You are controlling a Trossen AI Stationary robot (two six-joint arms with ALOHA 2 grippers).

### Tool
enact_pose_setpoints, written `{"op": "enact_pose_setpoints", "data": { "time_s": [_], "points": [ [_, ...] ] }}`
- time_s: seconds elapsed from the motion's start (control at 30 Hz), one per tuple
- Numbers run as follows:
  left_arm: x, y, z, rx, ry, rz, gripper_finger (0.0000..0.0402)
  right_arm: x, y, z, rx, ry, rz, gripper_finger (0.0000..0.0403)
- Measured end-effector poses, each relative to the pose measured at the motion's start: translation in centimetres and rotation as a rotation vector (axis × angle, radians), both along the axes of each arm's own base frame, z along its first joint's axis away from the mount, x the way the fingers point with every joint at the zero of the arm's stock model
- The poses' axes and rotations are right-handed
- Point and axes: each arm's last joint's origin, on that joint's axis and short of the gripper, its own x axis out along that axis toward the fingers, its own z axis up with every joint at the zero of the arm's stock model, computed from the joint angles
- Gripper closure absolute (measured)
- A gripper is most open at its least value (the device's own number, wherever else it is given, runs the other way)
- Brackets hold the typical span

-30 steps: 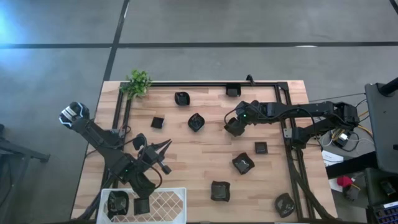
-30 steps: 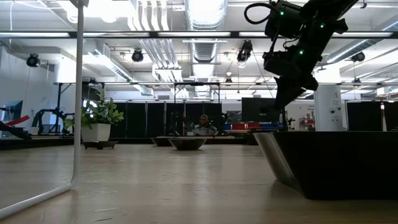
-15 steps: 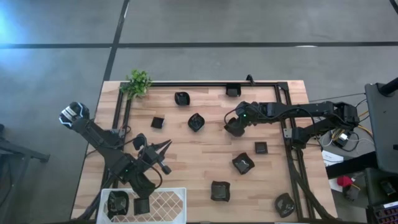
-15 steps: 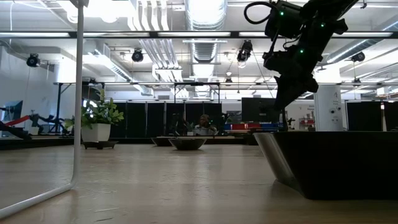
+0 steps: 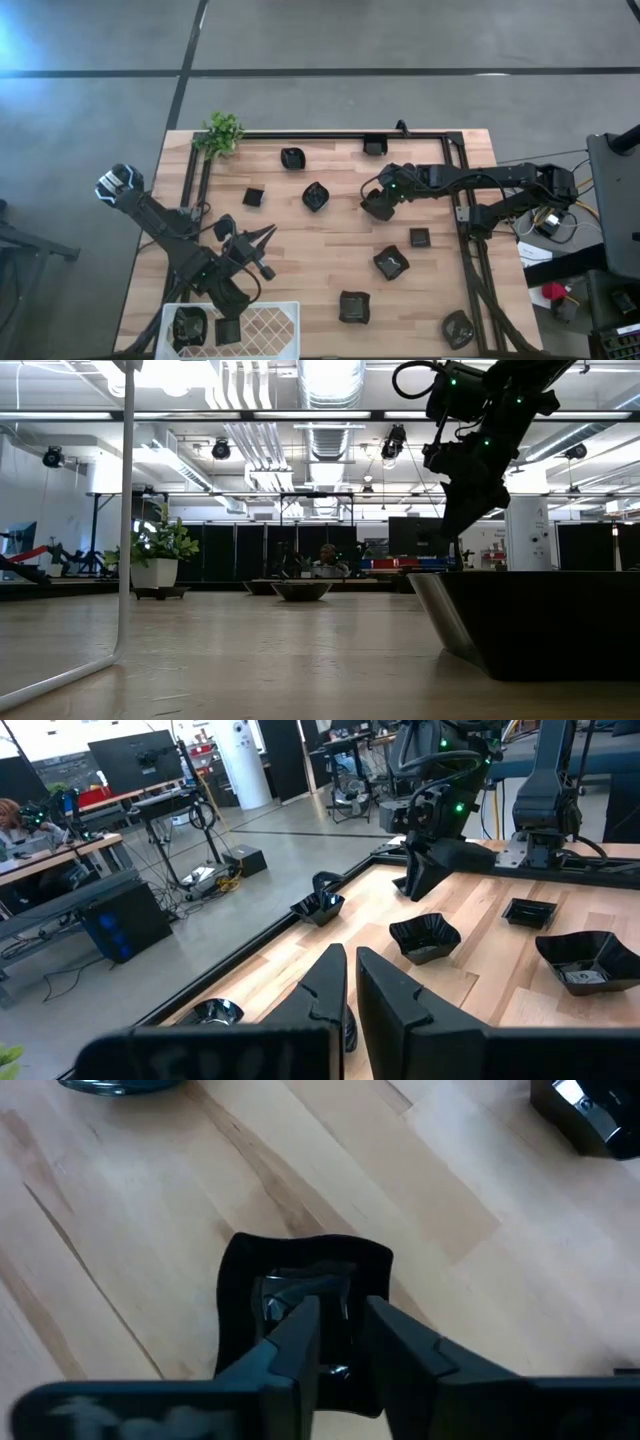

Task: Pick & Place Mini shaped plates
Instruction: Put the black distorted square plate on the shelf

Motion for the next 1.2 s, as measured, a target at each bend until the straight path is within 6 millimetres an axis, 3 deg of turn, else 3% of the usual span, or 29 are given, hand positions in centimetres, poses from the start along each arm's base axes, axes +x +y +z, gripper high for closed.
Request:
{"op": "enact_pose_setpoints", "data": {
  "time_s": [0.33,0.67,1.2],
  "points": [
    [0.0,0.0,0.0,0.0,0.0,0.0,0.0378,-1.4,-0.8,-0.9,0.054,0.092,-0.119,0.0247],
    [0.0,0.0,0.0,-0.001,0.001,-0.001,0.0378,-1.4,-1.1,-1.0,0.051,0.081,-0.13,0.0247],
    [0.0,0.0,0.0,-0.006,0.004,-0.004,0.0378,-1.8,-1.1,-3.6,0.028,-0.002,-0.119,0.0245]
  ]
}}
